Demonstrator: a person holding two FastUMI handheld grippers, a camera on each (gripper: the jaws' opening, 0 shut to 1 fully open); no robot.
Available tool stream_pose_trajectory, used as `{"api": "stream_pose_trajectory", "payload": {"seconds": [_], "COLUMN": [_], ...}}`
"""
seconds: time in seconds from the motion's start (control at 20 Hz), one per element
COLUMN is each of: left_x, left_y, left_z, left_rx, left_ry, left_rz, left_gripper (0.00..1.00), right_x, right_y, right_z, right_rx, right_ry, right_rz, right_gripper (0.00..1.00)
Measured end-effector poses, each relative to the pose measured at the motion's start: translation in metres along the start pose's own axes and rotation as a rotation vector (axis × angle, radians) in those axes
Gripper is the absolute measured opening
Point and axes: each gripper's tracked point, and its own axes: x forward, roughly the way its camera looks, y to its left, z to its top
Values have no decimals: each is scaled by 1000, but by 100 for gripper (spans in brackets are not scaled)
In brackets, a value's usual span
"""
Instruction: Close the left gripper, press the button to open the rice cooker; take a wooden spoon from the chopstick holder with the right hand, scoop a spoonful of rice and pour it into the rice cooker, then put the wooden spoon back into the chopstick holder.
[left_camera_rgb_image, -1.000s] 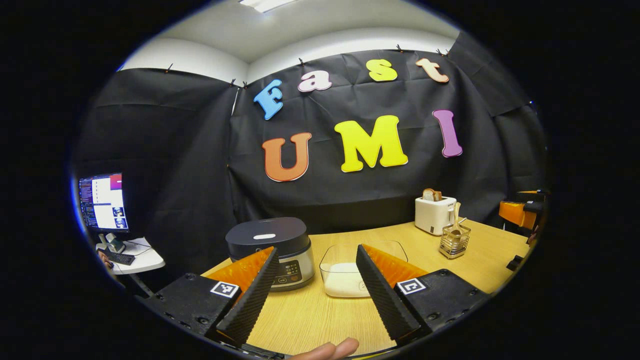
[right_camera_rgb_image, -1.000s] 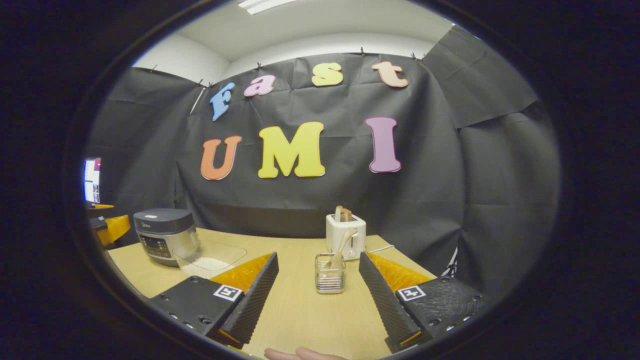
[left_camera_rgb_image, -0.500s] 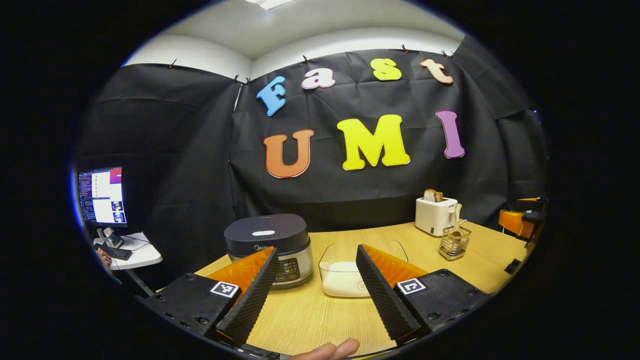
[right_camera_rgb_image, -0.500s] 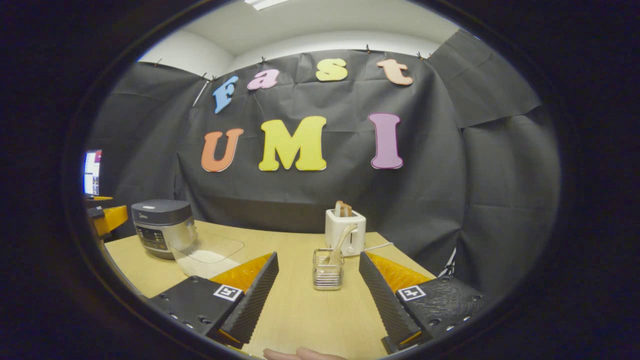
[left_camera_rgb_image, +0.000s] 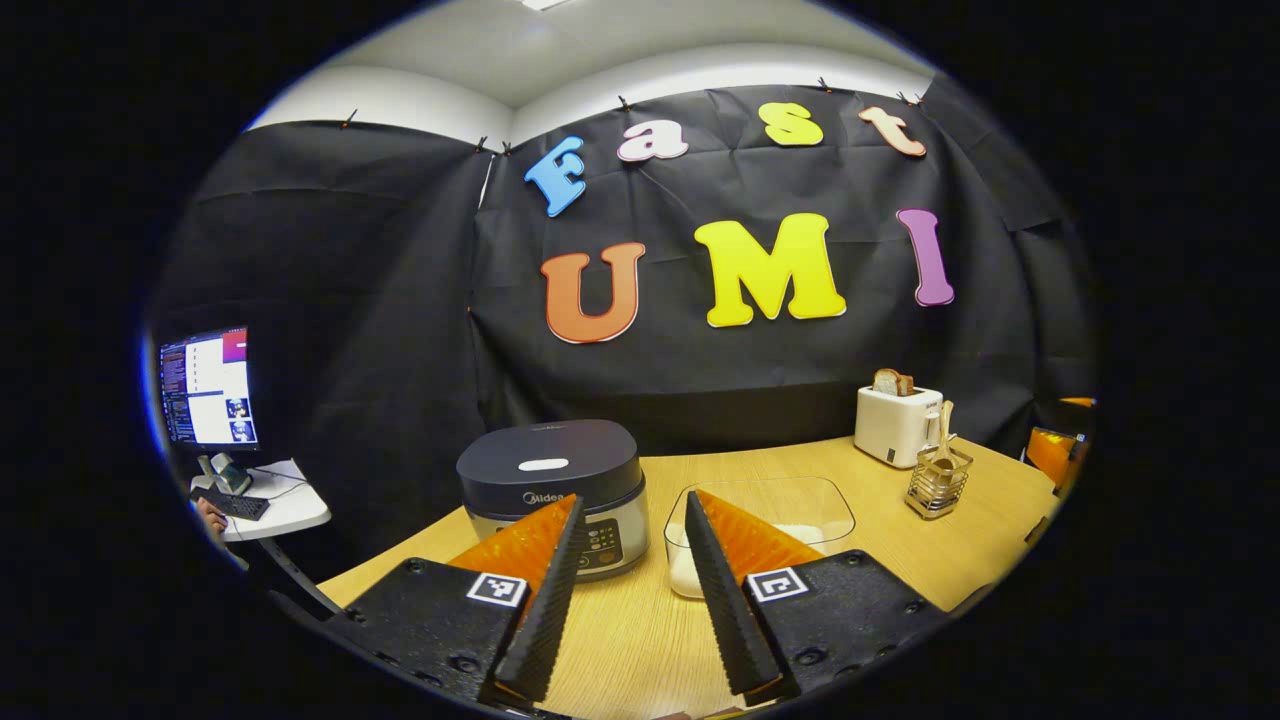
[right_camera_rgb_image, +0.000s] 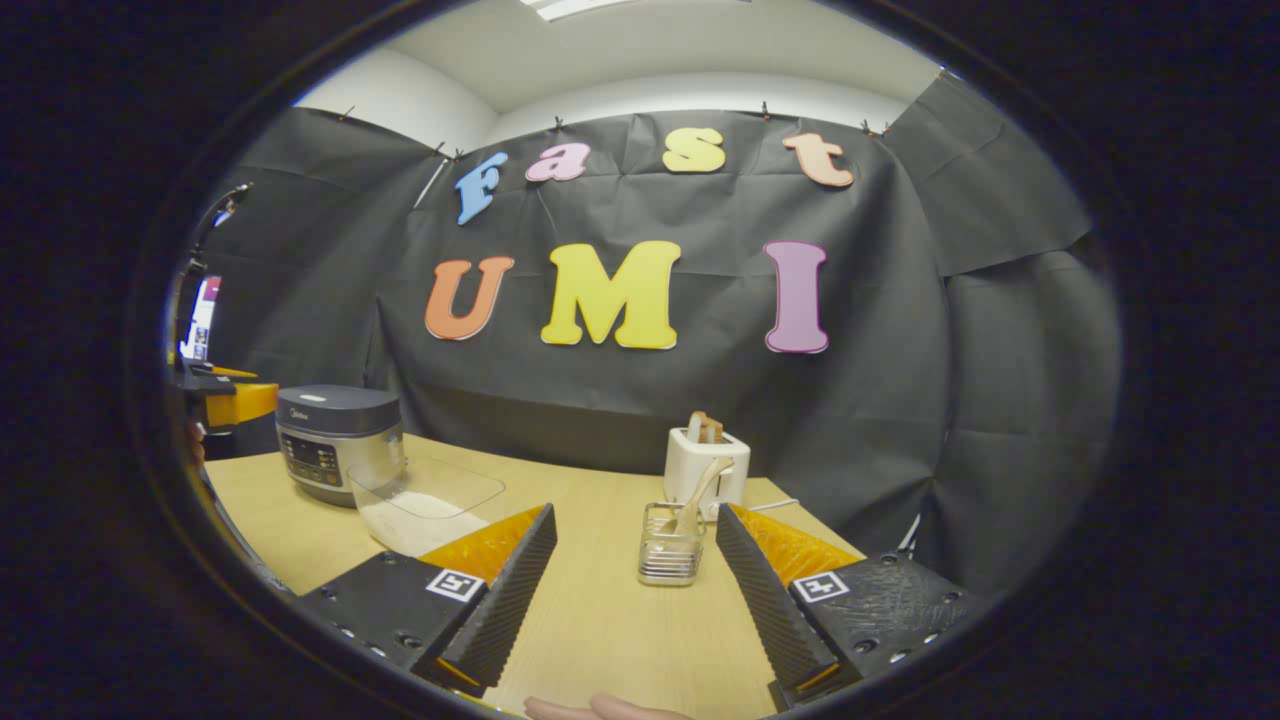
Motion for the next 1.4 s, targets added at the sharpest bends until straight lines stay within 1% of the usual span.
{"api": "stream_pose_trajectory", "payload": {"seconds": [0.05,0.1,0.15,0.2,0.25,0.3,0.35,0.45,0.55,0.7,0.75,0.85,0.95,1.0,1.05,1.2,1.3,1.35,1.4], "left_x": [6,13,23,32,39,49,58,81,100,123,129,138,142,143,143,142,141,141,142], "left_y": [4,10,17,23,28,34,41,57,60,79,81,85,88,89,90,89,88,88,90], "left_z": [2,7,9,11,13,16,18,18,11,3,-1,-7,-15,-22,-20,-23,-25,-26,-26], "left_rx": [4,12,16,13,4,-6,-20,-52,-84,-75,-85,-106,-113,-121,-118,-112,-64,-43,-41], "left_ry": [7,11,20,33,46,62,73,106,174,255,287,324,374,396,380,396,398,399,385], "left_rz": [4,16,24,32,33,41,49,75,52,71,71,75,80,83,79,73,64,65,64], "left_gripper": [57,54,44,37,23,20,12,4,3,3,2,3,2,2,2,3,3,0,3], "right_x": [-1,-1,-1,-1,-1,-2,-2,-3,-3,-3,-2,-1,-2,-3,-5,-10,-12,-15,-19], "right_y": [-1,-2,-5,-9,-13,-16,-18,-23,-31,-39,-40,-42,-40,-37,-35,-32,-30,-26,-20], "right_z": [1,0,0,-1,-2,-4,-6,-9,-13,-20,-24,-29,-33,-32,-32,-24,-24,-22,-19], "right_rx": [5,5,0,-4,-4,3,10,23,20,21,25,36,45,47,45,13,-23,-33,-34], "right_ry": [-5,-11,-16,-17,-17,-16,-14,-15,-12,-9,-5,2,4,0,-8,-48,-57,-62,-69], "right_rz": [4,5,1,-6,-12,-14,-11,-5,-13,-19,-18,-16,7,22,35,44,41,50,72], "right_gripper": [98,97,97,97,97,97,96,97,97,97,96,97,96,98,98,96,97,96,98]}}
